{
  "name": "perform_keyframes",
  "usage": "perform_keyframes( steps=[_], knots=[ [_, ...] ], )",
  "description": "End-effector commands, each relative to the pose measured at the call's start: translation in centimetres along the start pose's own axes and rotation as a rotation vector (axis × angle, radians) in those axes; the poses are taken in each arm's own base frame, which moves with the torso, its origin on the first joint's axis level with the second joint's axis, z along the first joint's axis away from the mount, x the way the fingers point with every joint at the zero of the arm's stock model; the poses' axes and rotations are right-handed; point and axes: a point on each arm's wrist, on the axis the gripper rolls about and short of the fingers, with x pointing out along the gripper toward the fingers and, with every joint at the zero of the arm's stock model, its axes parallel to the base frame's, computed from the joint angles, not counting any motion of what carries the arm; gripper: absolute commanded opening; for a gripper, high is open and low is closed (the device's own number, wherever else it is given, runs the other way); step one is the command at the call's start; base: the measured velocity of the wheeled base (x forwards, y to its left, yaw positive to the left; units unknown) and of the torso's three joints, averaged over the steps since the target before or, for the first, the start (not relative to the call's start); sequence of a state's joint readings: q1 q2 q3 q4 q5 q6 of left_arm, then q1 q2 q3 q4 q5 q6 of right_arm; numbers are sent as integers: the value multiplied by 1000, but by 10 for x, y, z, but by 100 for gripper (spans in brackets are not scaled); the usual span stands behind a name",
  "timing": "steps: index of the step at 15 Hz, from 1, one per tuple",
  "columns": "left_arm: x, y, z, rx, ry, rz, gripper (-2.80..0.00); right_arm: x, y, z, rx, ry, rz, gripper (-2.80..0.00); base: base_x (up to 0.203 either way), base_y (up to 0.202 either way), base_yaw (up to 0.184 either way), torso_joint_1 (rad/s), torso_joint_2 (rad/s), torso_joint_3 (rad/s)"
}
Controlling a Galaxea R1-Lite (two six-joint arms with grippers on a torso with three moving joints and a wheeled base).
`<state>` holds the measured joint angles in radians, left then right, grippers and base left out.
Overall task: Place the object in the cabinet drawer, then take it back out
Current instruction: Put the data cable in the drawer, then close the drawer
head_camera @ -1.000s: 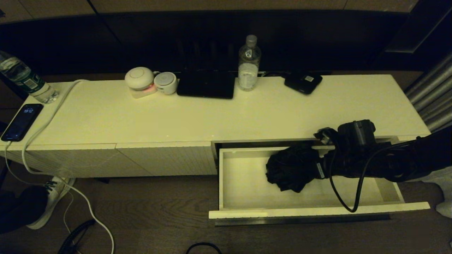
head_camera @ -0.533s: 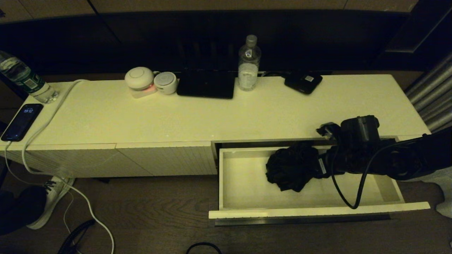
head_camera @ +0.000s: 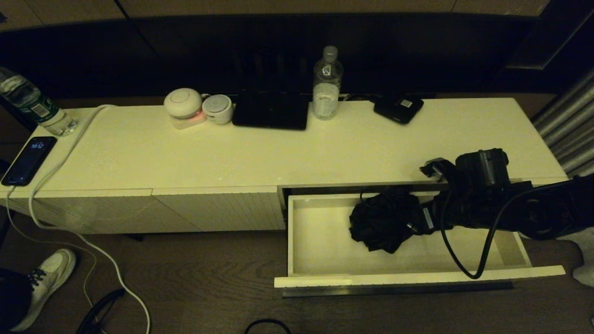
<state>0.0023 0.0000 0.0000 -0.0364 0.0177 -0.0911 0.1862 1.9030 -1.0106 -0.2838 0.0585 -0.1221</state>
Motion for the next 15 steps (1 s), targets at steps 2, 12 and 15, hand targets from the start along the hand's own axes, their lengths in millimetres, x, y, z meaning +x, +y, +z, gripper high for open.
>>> perform_keyframes(
  steps=[2,12,15],
  knots=[
    [0,0,0,-1,-2,1,-280,-18,0,11,-4,-58,-6,0,0,0,0,0,0,0],
    [0,0,0,-1,-2,1,-280,-94,23,-61,-240,52,33,-280,0,0,0,0,0,0],
    [0,0,0,-1,-2,1,-280,-89,32,-85,-283,146,60,-280,0,0,0,0,0,0]
  ],
)
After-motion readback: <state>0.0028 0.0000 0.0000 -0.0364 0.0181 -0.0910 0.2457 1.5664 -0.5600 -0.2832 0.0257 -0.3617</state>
